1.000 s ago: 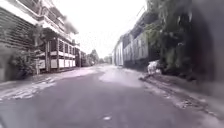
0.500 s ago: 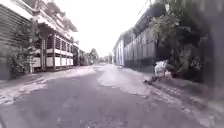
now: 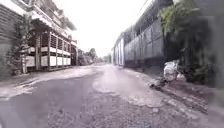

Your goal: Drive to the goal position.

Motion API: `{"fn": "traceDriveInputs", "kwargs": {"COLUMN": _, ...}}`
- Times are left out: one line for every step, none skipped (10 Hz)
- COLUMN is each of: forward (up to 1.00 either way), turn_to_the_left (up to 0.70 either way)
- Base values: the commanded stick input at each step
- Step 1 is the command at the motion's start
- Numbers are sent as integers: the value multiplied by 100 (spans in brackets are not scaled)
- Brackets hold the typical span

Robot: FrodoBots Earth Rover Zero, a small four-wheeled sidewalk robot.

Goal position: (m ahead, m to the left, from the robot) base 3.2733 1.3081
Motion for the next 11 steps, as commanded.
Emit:
{"fn": "traceDriveInputs", "kwargs": {"forward": 100, "turn_to_the_left": 0}}
{"fn": "traceDriveInputs", "kwargs": {"forward": 100, "turn_to_the_left": 2}}
{"fn": "traceDriveInputs", "kwargs": {"forward": 100, "turn_to_the_left": 17}}
{"fn": "traceDriveInputs", "kwargs": {"forward": 100, "turn_to_the_left": 35}}
{"fn": "traceDriveInputs", "kwargs": {"forward": 100, "turn_to_the_left": 16}}
{"fn": "traceDriveInputs", "kwargs": {"forward": 100, "turn_to_the_left": 0}}
{"fn": "traceDriveInputs", "kwargs": {"forward": 100, "turn_to_the_left": 0}}
{"fn": "traceDriveInputs", "kwargs": {"forward": 100, "turn_to_the_left": 0}}
{"fn": "traceDriveInputs", "kwargs": {"forward": 100, "turn_to_the_left": 0}}
{"fn": "traceDriveInputs", "kwargs": {"forward": 100, "turn_to_the_left": 0}}
{"fn": "traceDriveInputs", "kwargs": {"forward": 100, "turn_to_the_left": 0}}
